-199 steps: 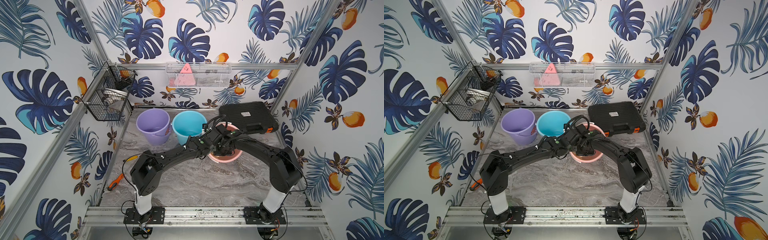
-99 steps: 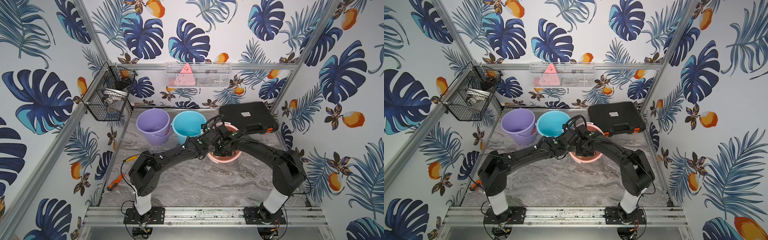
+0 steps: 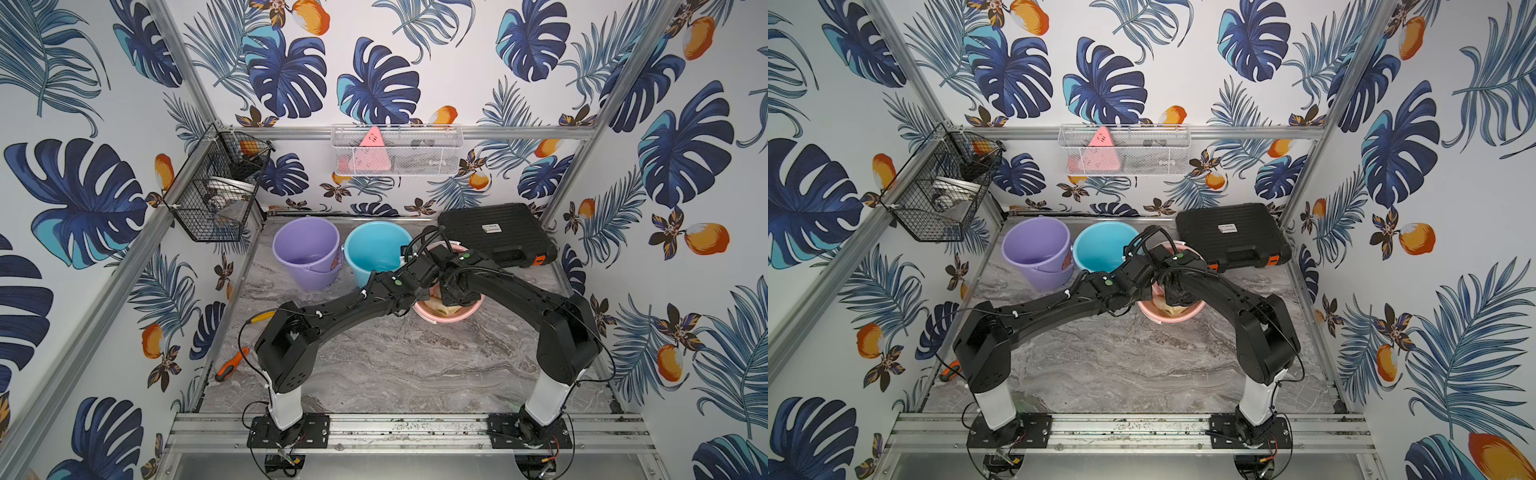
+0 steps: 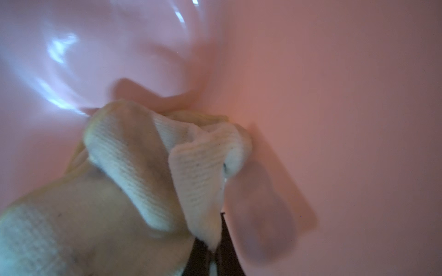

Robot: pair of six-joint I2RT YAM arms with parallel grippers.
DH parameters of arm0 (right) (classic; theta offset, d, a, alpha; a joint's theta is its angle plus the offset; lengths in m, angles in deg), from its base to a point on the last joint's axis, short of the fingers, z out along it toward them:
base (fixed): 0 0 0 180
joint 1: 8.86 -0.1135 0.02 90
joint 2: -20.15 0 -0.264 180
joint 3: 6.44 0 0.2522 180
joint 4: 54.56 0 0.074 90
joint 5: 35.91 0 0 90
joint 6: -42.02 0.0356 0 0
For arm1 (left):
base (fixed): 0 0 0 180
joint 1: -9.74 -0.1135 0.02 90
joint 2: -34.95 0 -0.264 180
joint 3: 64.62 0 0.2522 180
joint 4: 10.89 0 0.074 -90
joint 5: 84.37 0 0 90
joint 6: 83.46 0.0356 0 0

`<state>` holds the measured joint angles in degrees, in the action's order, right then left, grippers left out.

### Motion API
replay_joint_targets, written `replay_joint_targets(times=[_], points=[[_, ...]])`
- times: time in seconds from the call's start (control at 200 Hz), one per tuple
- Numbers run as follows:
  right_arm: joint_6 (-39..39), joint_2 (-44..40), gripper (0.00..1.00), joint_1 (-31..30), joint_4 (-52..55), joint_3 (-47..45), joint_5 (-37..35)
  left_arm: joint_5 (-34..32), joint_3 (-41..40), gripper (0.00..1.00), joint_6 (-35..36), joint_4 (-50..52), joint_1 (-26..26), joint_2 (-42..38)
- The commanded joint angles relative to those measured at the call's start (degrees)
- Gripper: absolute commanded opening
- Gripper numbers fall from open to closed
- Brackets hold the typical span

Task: Wipe the inside of the bucket with a cloth
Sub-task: Wipe the dirt from the inside of the bucket.

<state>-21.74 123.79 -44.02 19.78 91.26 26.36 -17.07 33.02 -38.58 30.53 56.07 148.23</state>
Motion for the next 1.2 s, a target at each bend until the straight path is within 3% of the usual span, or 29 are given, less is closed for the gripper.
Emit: replay_joint_targets(times=[0.0,0.265,0.46,0.59,0.816,1.196], points=[[1.35,-0.41,0.00,-0.51,0.21,-0.76,-2.67,0.29,-0.16,0.00,1.56,3.71,0.17,-0.27],[3.91,-10.59,0.00,-0.86,-15.71,-8.97,28.79,1.56,0.17,0.00,1.14,3.19,0.16,0.63],[7.27,-13.26,0.00,-0.87,-27.34,-12.07,41.51,1.95,-0.68,0.00,0.74,2.75,0.13,-0.02],[11.12,-14.12,0.00,-0.54,-34.74,-14.15,45.65,2.26,-1.52,0.00,0.44,2.41,0.10,-0.59],[10.49,-13.47,0.00,-0.61,-30.13,-13.95,43.52,0.66,-0.93,0.00,0.56,3.84,0.00,-1.04],[5.30,-20.37,0.00,-0.66,-8.47,-12.42,18.81,-0.87,1.71,0.00,0.74,6.96,-0.53,-0.71]])
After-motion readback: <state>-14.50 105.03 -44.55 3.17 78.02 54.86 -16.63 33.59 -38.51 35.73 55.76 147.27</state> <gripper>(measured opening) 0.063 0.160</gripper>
